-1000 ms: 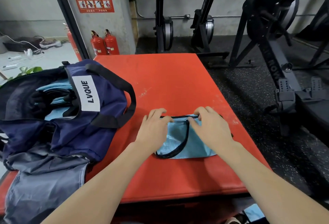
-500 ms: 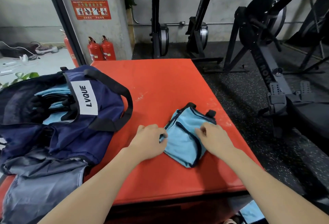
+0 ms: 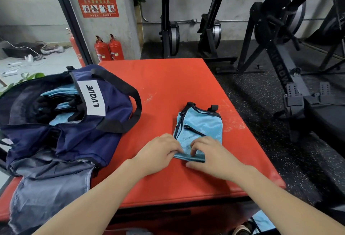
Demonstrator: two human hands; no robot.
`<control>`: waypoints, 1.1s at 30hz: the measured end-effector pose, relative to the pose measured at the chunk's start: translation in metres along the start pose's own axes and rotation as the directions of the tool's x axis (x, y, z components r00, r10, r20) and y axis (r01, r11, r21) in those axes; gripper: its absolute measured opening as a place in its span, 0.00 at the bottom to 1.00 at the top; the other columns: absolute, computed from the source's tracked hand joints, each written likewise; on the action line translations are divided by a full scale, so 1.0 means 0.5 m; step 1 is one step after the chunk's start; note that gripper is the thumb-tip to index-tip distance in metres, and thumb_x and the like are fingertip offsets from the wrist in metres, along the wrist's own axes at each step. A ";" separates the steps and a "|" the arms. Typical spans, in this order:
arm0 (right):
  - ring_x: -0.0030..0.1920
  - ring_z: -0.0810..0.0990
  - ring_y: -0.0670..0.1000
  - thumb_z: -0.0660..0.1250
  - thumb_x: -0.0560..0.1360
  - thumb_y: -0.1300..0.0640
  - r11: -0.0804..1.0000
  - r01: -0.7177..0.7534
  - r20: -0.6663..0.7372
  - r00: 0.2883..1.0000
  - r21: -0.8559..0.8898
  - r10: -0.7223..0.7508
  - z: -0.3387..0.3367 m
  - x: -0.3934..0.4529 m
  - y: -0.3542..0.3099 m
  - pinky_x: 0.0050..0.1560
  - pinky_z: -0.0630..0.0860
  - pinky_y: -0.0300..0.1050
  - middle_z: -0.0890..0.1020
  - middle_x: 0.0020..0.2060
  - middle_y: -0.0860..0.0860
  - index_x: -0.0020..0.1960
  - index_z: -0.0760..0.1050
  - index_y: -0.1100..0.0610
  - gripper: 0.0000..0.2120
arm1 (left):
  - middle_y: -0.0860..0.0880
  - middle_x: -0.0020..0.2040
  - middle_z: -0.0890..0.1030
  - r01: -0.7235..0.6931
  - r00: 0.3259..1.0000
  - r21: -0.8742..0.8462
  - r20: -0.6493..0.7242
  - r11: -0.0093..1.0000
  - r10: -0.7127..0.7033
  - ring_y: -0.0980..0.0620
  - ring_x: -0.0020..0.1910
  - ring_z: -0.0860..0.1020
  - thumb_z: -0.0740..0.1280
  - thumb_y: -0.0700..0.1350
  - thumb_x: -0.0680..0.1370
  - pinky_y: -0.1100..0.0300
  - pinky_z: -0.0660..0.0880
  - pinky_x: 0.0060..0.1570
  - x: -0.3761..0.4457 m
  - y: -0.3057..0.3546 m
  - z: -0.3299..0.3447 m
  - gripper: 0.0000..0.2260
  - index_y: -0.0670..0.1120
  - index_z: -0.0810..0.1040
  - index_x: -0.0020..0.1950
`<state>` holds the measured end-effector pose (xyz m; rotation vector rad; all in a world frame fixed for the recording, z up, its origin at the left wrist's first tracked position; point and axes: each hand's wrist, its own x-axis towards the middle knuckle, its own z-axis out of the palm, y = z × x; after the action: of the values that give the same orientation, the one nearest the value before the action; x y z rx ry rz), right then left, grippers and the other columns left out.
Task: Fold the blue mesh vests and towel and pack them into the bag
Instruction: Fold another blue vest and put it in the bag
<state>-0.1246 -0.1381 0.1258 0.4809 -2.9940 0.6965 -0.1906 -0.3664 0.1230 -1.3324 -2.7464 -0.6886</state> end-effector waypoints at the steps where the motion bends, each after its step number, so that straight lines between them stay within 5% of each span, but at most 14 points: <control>1: 0.60 0.72 0.43 0.64 0.70 0.31 1.000 0.013 -0.004 1.000 -0.012 -0.013 0.002 -0.003 0.000 0.65 0.68 0.46 0.76 0.53 0.38 0.47 0.75 0.44 0.18 | 0.59 0.53 0.81 0.007 1.000 -0.010 0.005 1.000 -0.007 0.56 0.59 0.73 0.62 0.44 0.79 0.53 0.73 0.59 0.000 0.001 0.000 0.11 0.52 0.83 0.54; 6: 0.58 0.74 0.45 0.60 0.75 0.37 1.000 -0.010 -0.032 0.999 -0.002 0.010 0.009 0.000 -0.003 0.64 0.69 0.48 0.78 0.53 0.39 0.48 0.77 0.46 0.15 | 0.60 0.52 0.81 0.043 0.999 -0.040 -0.008 0.998 -0.043 0.60 0.59 0.72 0.66 0.59 0.78 0.61 0.71 0.60 0.001 0.009 -0.003 0.13 0.53 0.82 0.56; 9: 0.56 0.74 0.44 0.66 0.78 0.43 0.998 -0.048 -0.045 0.998 0.044 0.050 0.005 0.005 -0.010 0.64 0.69 0.50 0.79 0.51 0.39 0.46 0.74 0.44 0.06 | 0.60 0.52 0.80 0.045 0.999 -0.018 0.014 0.999 -0.044 0.61 0.58 0.71 0.68 0.64 0.75 0.65 0.69 0.60 0.005 0.007 -0.001 0.18 0.54 0.81 0.57; 13: 0.62 0.69 0.43 0.68 0.77 0.42 0.992 -0.101 -0.104 0.989 0.079 0.109 -0.007 -0.002 -0.017 0.68 0.62 0.47 0.75 0.55 0.36 0.46 0.72 0.43 0.07 | 0.56 0.48 0.81 0.051 0.996 -0.057 -0.069 0.997 -0.055 0.56 0.54 0.73 0.68 0.52 0.78 0.56 0.73 0.57 0.014 0.008 0.003 0.08 0.50 0.82 0.54; 17: 0.72 0.58 0.48 0.69 0.69 0.39 0.971 -0.172 -0.115 0.981 -0.166 0.154 -0.019 -0.023 -0.011 0.68 0.54 0.47 0.65 0.67 0.43 0.54 0.69 0.45 0.19 | 0.54 0.49 0.81 0.049 0.984 -0.119 -0.162 0.992 -0.068 0.55 0.59 0.75 0.67 0.49 0.78 0.54 0.72 0.61 0.019 0.011 0.006 0.05 0.49 0.79 0.48; 19: 0.66 0.69 0.51 0.68 0.70 0.44 0.959 -0.242 -0.081 0.969 -0.150 0.232 -0.037 -0.028 -0.010 0.58 0.63 0.46 0.70 0.61 0.43 0.53 0.67 0.45 0.15 | 0.55 0.52 0.81 0.068 0.984 -0.166 -0.150 0.984 -0.093 0.55 0.63 0.75 0.68 0.49 0.78 0.53 0.71 0.63 0.020 0.022 -0.001 0.03 0.51 0.76 0.48; 22: 0.49 0.78 0.54 0.65 0.71 0.47 0.951 -0.290 -0.075 0.956 -0.110 0.283 -0.064 -0.030 -0.009 0.43 0.66 0.46 0.75 0.43 0.42 0.48 0.67 0.45 0.09 | 0.53 0.42 0.79 0.090 0.982 -0.205 -0.147 0.975 -0.121 0.51 0.46 0.77 0.67 0.51 0.79 0.51 0.72 0.49 0.019 0.047 -0.011 0.05 0.51 0.74 0.46; 25: 0.42 0.78 0.57 0.61 0.66 0.45 0.947 -0.322 -0.147 0.937 -0.014 0.316 -0.086 -0.032 0.000 0.40 0.71 0.49 0.78 0.35 0.47 0.43 0.69 0.46 0.09 | 0.49 0.35 0.78 0.130 0.965 -0.316 -0.180 0.940 -0.193 0.49 0.35 0.75 0.67 0.55 0.78 0.49 0.72 0.40 0.021 0.075 -0.021 0.07 0.53 0.74 0.46; 28: 0.36 0.76 0.49 0.62 0.64 0.46 0.917 -0.333 -0.143 0.919 0.221 0.369 -0.104 -0.030 0.009 0.39 0.72 0.49 0.77 0.29 0.45 0.36 0.72 0.47 0.05 | 0.49 0.32 0.76 0.132 0.937 -0.388 -0.251 0.912 -0.243 0.52 0.30 0.71 0.70 0.52 0.77 0.56 0.70 0.35 0.029 0.095 -0.026 0.06 0.53 0.76 0.45; 33: 0.35 0.75 0.47 0.67 0.72 0.54 0.882 -0.367 -0.161 0.891 0.296 0.425 -0.099 -0.003 0.030 0.36 0.69 0.41 0.78 0.31 0.45 0.40 0.77 0.52 0.03 | 0.55 0.34 0.78 0.238 0.876 -0.407 -0.301 0.882 -0.376 0.58 0.32 0.72 0.72 0.49 0.76 0.64 0.68 0.35 0.054 0.083 -0.016 0.04 0.53 0.78 0.43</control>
<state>-0.1295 -0.1034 0.1641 -0.2171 -2.8172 1.0963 -0.1783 -0.3270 0.1513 -0.6757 -2.6121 -1.3643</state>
